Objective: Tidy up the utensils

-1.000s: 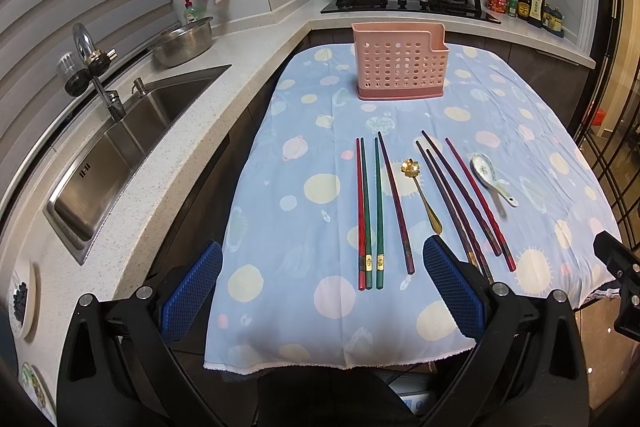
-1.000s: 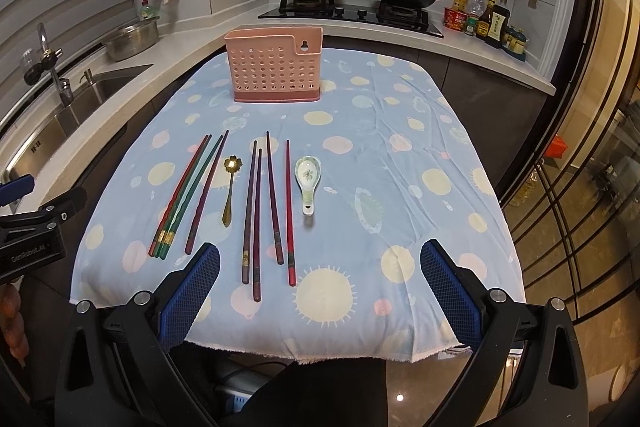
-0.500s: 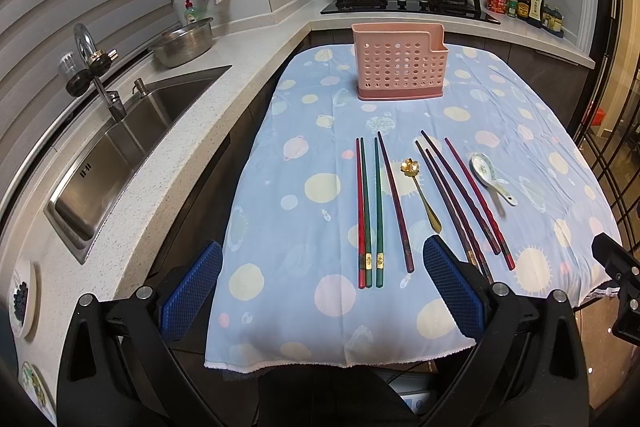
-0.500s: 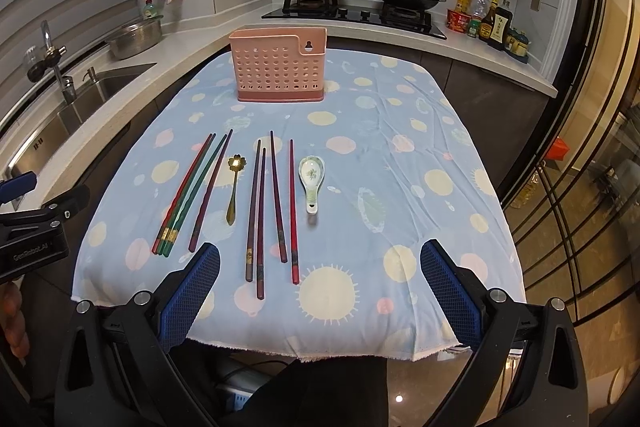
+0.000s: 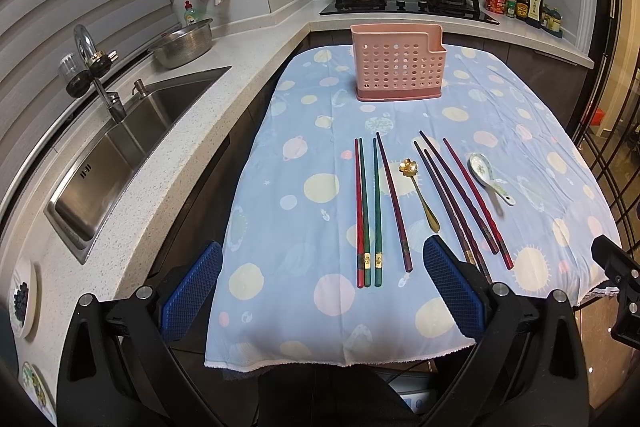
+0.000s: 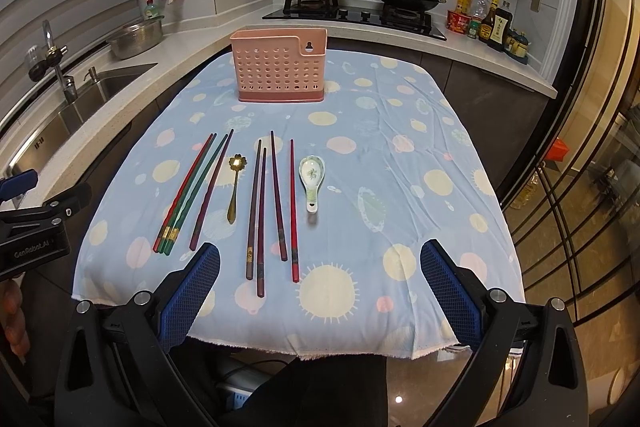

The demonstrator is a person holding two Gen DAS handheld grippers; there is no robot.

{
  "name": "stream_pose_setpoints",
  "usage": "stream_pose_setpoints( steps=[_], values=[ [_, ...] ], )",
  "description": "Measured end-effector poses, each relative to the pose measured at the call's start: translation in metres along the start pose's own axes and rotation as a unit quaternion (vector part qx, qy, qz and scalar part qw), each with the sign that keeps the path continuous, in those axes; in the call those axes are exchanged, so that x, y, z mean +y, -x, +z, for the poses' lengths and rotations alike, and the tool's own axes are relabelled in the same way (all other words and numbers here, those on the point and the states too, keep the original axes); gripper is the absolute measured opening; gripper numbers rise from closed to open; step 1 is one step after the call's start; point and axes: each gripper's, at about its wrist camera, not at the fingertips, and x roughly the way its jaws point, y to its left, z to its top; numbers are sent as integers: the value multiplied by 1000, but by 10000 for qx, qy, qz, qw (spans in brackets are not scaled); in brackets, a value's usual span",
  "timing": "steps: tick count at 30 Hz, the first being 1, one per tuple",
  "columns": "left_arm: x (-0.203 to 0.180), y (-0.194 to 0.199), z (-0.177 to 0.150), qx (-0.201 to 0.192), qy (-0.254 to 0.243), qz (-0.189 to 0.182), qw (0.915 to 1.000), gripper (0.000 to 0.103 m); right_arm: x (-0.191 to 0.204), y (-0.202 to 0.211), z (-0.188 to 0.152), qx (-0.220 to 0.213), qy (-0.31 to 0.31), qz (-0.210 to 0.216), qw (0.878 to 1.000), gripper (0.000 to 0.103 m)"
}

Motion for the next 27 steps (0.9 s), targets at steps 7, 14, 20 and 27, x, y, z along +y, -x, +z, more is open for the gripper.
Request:
stream_pose_setpoints(
  steps=[7,14,20,27],
  values=[
    [-2,4,1,-12,-27,-2,10000,96,0,0,0,3,-4,2,10000,96],
    [-3,6,1,-6,-34,-12,10000,96,0,0,-1,1,-2,5,10000,96],
    [-4,6,1,-10,-32,-8,10000,96,1,1,-1,-5,2,6,10000,96],
    [-3,2,1,67,13,-26,10000,96,0,0,-1,7,-11,13,10000,96]
  ],
)
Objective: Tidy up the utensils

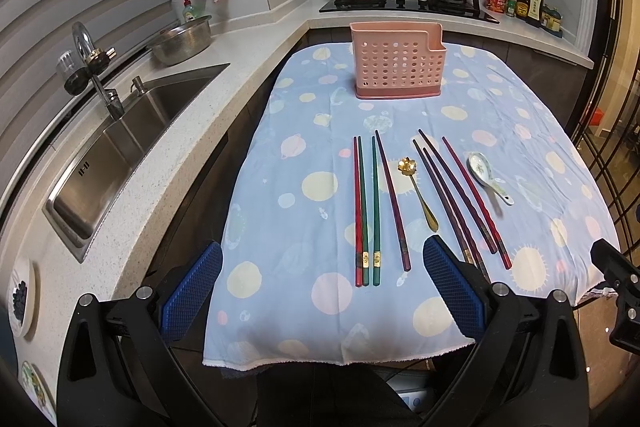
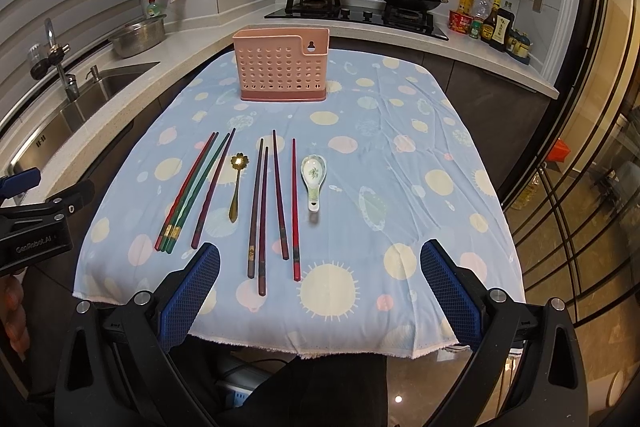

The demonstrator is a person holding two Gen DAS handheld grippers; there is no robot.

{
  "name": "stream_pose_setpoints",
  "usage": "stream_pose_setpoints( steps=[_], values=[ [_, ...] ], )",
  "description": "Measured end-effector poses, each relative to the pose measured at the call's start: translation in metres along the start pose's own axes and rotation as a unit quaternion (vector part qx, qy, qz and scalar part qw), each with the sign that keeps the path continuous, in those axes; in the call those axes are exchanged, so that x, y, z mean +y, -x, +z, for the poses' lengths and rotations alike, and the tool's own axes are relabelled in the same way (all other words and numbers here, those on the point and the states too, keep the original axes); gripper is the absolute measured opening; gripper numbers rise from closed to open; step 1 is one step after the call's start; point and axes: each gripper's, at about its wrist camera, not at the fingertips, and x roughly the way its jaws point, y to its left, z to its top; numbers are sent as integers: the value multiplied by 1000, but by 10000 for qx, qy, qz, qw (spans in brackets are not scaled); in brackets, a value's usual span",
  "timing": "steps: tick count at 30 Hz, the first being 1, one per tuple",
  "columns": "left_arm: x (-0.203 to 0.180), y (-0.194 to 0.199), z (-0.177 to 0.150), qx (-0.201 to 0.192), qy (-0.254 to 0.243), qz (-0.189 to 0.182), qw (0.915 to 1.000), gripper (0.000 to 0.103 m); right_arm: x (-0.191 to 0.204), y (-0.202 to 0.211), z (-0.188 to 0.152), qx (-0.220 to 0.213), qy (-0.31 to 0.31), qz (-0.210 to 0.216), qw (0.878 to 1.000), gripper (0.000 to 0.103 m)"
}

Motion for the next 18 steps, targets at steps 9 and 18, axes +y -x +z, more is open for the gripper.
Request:
stream_pose_setpoints(
  steps=[9,18],
  values=[
    [16,-36,-7,410,335,-392,9978,96,-1,-9,-12,113,-83,278,9995,96],
    [24,-103,-29,934,446,-231,9944,96,-7,-42,-18,409,-222,325,9984,96]
  ],
)
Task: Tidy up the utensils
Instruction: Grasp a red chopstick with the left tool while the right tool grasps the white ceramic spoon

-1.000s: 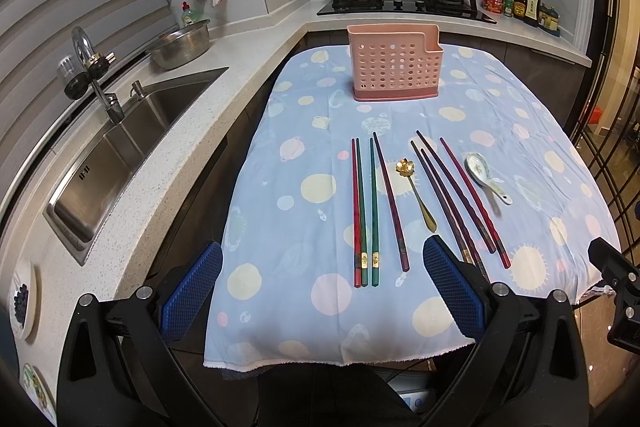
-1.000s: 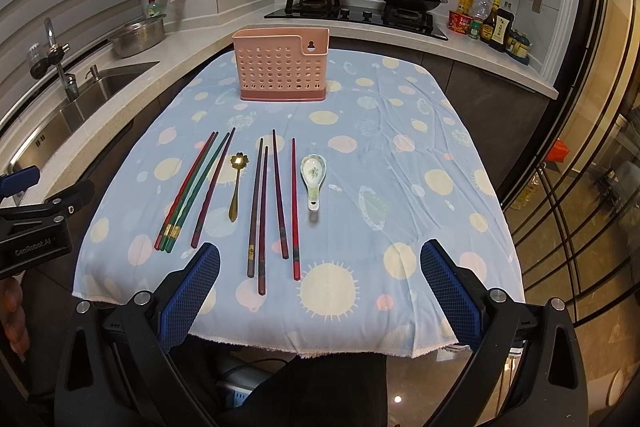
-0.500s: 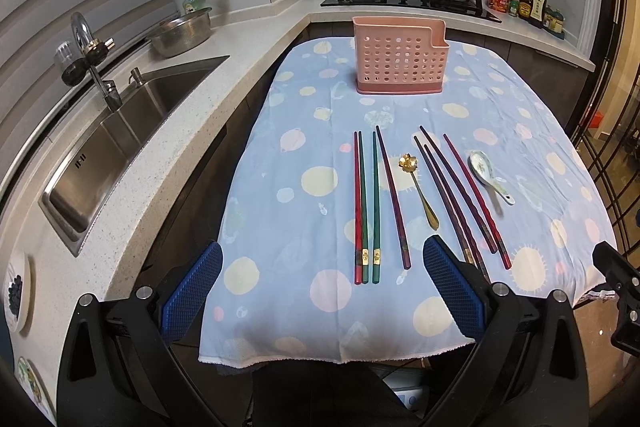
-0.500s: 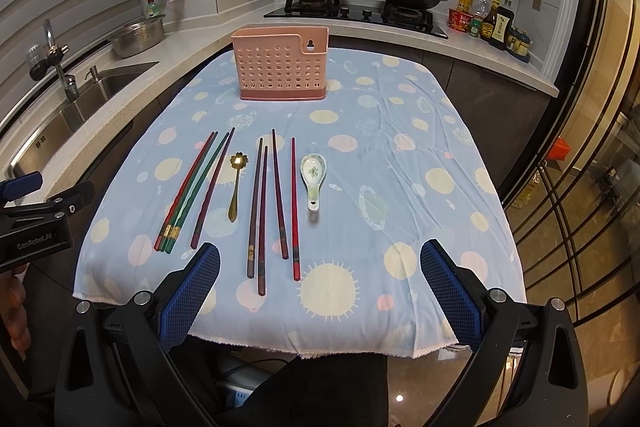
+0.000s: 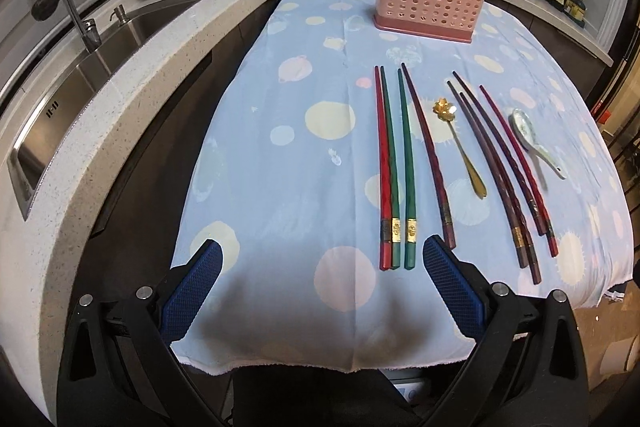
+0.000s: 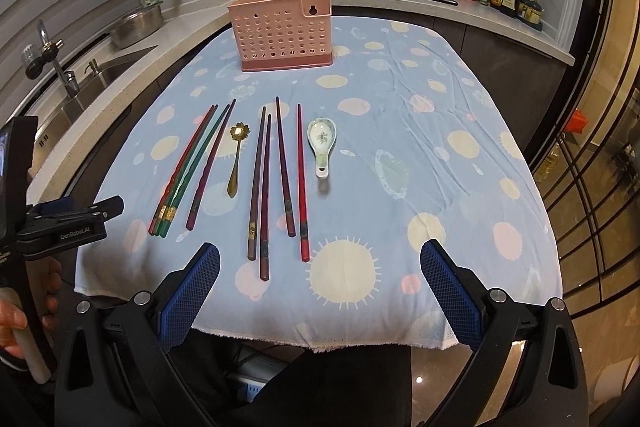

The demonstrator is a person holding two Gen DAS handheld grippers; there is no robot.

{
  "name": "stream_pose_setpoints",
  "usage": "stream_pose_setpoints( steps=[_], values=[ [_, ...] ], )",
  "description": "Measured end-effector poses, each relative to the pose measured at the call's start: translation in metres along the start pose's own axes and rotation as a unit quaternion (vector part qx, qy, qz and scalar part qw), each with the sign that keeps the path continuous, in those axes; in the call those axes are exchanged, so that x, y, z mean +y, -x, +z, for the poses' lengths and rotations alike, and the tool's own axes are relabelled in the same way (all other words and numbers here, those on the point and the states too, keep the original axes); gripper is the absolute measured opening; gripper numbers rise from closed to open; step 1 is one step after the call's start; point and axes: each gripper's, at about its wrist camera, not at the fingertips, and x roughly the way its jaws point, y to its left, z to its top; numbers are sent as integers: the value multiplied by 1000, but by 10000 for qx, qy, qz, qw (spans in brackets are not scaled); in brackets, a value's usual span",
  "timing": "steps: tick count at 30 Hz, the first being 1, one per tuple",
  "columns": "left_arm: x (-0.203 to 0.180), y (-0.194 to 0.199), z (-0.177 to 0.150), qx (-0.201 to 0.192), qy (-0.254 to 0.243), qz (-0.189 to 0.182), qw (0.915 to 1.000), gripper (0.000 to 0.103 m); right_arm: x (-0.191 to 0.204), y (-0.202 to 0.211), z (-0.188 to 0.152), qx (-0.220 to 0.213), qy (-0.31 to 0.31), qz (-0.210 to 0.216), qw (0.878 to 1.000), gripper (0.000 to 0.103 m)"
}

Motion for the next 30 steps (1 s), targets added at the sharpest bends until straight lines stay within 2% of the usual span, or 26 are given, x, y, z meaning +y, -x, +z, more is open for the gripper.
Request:
stream_pose_setpoints(
  steps=[5,9,12,24,30],
  values=[
    [2,-23,4,61,5,44,10000,95,3,-14,9,11,32,9,10000,96],
    [-4,-40,7,166,-119,8,9998,86,7,-28,14,73,72,31,9999,96],
    [-5,-51,8,268,-147,-23,9995,85,9,-36,16,137,70,48,9999,96],
    [-8,-66,13,350,-228,-97,9991,83,11,-55,22,280,33,57,9996,96],
    [-3,-73,12,498,-154,-116,9986,73,8,-60,25,303,-13,62,9995,96]
  ],
)
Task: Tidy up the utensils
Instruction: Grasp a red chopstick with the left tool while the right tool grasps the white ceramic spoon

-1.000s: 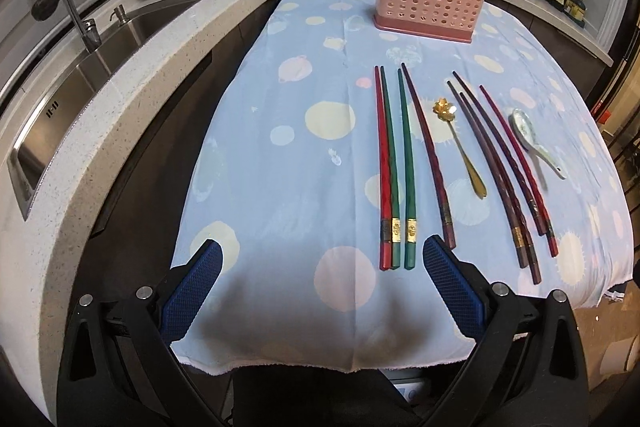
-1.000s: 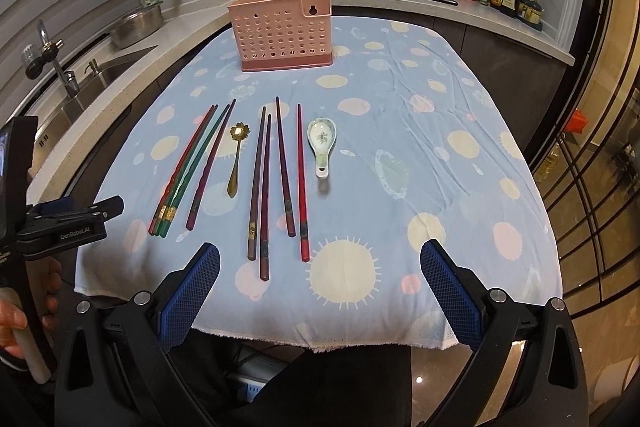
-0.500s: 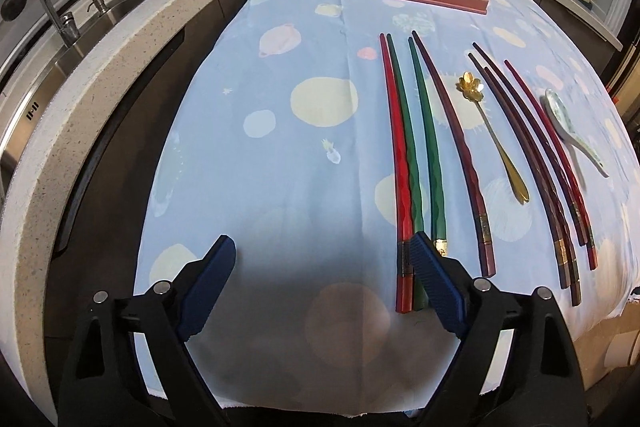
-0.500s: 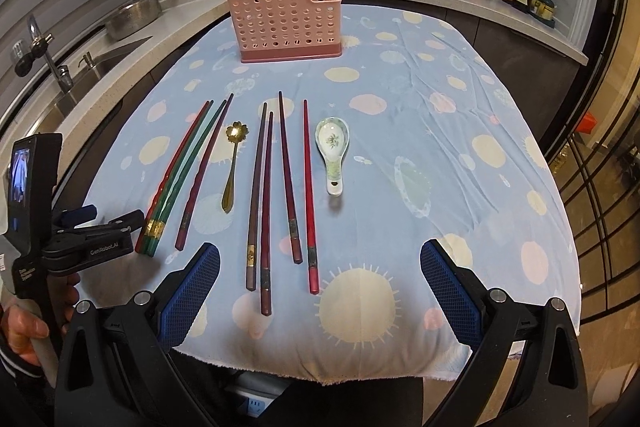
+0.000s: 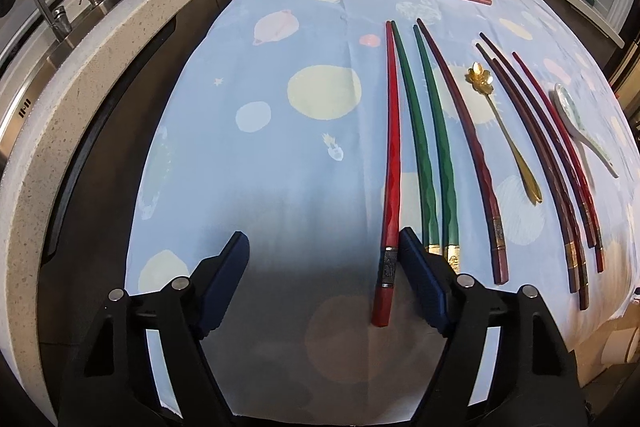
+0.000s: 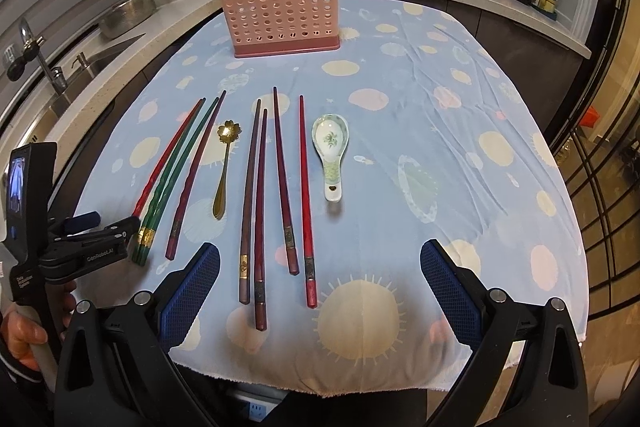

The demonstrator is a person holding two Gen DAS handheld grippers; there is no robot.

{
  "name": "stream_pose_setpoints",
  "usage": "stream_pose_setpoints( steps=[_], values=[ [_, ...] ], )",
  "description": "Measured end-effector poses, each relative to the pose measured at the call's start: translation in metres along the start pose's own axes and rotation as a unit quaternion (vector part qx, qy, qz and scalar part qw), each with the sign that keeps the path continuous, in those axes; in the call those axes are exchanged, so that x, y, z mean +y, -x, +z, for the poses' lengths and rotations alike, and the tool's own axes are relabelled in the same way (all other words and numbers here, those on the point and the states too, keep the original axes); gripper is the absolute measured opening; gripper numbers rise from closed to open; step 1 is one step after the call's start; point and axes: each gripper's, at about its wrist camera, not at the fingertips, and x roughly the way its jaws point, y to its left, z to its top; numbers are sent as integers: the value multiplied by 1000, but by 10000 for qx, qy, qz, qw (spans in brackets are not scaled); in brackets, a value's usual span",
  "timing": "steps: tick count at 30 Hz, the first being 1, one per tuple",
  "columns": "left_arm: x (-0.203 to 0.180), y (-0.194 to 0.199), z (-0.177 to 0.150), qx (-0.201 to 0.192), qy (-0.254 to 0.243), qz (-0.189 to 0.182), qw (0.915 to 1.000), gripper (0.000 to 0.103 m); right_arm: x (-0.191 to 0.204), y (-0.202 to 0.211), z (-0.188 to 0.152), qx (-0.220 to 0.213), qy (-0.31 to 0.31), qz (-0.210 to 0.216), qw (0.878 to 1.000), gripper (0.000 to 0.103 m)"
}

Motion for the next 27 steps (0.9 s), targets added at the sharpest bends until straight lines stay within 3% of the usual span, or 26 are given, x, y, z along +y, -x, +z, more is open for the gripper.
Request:
stream_pose_setpoints(
  steps=[4,7,11,14,17,20,27],
  values=[
    [-1,0,2,-31,-15,18,10000,72,0,-1,1,-8,10,-7,10000,96],
    [-3,-1,5,-43,-37,-45,10000,65,0,-4,3,-14,22,-5,10000,96],
    [-8,-1,9,-71,-91,-121,9999,52,-2,-11,7,-24,15,-1,10000,96],
    [-9,-2,14,-99,-108,-153,9998,35,-6,-19,10,-39,4,-41,10000,95],
    [-8,-5,23,-97,-53,-185,9998,19,-12,-31,14,6,-59,-34,10000,84],
    [-8,-10,31,-99,-17,-208,9997,12,-19,-42,22,26,-161,-6,9999,76],
    [-14,-18,43,-128,-69,-174,9997,12,-31,-73,42,185,-459,273,9984,49]
  ],
)
